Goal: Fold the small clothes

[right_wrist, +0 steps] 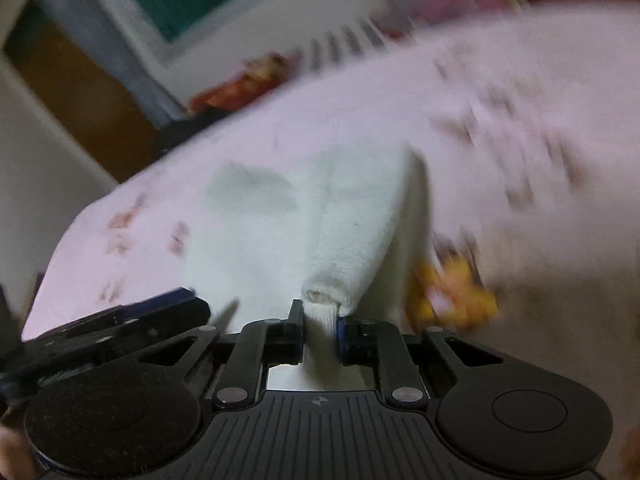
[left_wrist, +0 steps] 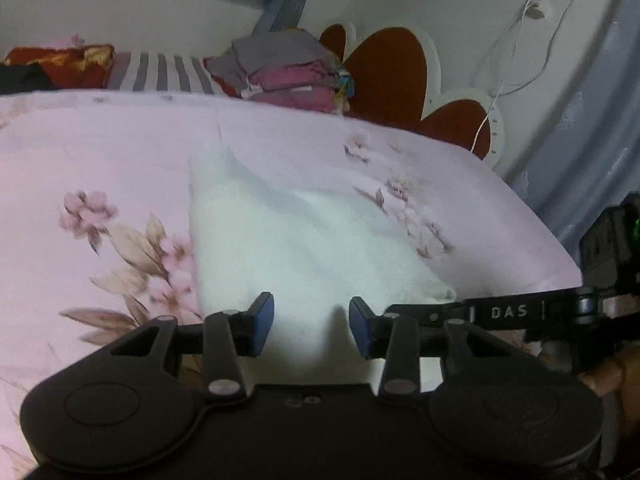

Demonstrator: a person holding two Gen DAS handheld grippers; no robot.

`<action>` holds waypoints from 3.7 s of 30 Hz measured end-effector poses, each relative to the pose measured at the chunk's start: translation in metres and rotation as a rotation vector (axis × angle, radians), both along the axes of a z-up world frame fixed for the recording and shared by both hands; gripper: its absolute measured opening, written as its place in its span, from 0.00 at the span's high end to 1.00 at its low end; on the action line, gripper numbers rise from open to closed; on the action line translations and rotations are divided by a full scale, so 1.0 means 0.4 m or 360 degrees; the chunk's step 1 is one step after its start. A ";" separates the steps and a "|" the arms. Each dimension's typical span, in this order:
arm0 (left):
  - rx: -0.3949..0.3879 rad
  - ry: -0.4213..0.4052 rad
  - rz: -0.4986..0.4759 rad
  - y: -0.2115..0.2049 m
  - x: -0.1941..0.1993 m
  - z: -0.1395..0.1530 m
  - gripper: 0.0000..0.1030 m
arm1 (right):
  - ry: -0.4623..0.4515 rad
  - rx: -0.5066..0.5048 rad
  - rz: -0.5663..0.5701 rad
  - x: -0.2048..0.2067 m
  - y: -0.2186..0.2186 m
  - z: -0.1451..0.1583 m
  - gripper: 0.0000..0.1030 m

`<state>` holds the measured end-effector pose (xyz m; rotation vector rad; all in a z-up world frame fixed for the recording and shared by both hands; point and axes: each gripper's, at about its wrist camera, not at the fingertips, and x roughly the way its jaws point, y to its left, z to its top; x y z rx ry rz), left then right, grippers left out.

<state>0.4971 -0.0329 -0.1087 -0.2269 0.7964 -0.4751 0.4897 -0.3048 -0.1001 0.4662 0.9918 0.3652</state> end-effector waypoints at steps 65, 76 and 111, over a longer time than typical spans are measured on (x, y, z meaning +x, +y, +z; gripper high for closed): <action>0.0094 -0.0107 -0.0013 0.024 -0.033 0.029 0.61 | -0.0303 -0.0483 0.0180 -0.015 0.071 0.072 0.76; 0.0139 0.0061 0.0035 0.014 -0.060 -0.036 0.60 | -0.0178 -0.0612 0.0200 -0.078 0.091 0.005 1.00; 0.0240 0.0094 0.0220 0.058 -0.038 -0.044 0.35 | -0.0088 -0.0485 -0.0180 -0.047 -0.071 -0.020 0.81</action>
